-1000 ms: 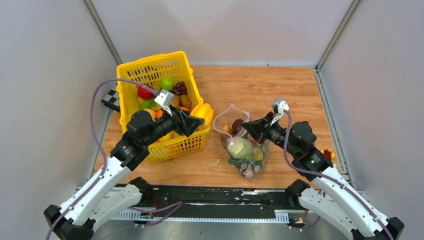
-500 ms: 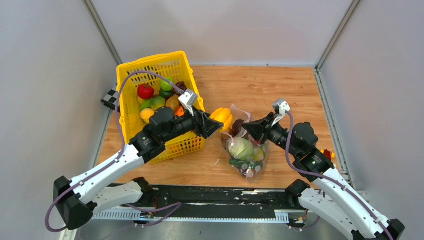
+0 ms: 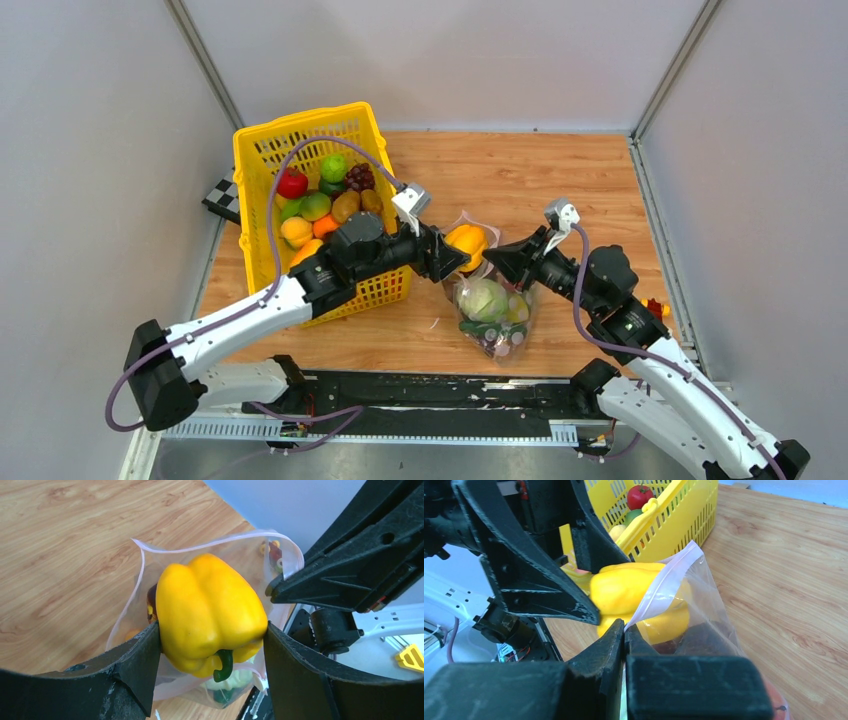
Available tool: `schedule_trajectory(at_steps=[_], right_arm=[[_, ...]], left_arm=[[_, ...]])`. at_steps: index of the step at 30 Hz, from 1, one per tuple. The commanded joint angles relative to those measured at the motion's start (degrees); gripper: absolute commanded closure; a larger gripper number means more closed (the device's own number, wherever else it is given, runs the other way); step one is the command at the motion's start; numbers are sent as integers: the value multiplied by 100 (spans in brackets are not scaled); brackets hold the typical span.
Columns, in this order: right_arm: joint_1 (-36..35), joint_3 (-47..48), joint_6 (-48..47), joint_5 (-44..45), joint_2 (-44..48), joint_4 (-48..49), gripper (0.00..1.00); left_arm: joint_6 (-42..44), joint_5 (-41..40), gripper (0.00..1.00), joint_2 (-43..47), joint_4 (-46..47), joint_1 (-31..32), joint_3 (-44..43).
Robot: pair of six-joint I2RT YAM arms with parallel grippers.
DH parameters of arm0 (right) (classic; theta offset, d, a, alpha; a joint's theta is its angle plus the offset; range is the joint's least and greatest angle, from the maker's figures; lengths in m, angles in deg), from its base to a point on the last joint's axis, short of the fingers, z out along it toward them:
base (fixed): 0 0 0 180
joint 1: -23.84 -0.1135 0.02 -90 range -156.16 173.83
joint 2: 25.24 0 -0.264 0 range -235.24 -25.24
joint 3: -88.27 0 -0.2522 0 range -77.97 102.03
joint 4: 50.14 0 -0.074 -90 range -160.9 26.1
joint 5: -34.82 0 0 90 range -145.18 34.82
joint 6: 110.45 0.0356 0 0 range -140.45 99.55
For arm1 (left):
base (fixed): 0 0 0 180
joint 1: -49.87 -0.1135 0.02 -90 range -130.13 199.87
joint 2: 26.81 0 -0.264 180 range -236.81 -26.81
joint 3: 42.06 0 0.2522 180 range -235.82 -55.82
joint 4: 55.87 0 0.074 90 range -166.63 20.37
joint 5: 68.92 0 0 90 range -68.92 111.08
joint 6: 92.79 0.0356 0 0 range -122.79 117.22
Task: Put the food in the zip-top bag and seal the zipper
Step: Place the fake vegetable in the zipper food storage bag.
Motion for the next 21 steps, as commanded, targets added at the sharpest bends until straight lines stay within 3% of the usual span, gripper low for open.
schedule_trajectory(at_steps=[1, 13, 18, 21], right_arm=[[-14, 148, 70, -356, 159, 450, 97], [-15, 87, 128, -624, 182, 690, 97], [-20, 78, 127, -394, 228, 625, 97], [-15, 71, 99, -14, 330, 491, 97]], left_arm=[[82, -533, 48, -135, 408, 160, -245], [22, -424, 44, -834, 1089, 452, -272], [12, -401, 32, -990, 1221, 535, -250], [102, -495, 19, -821, 1065, 540, -256]])
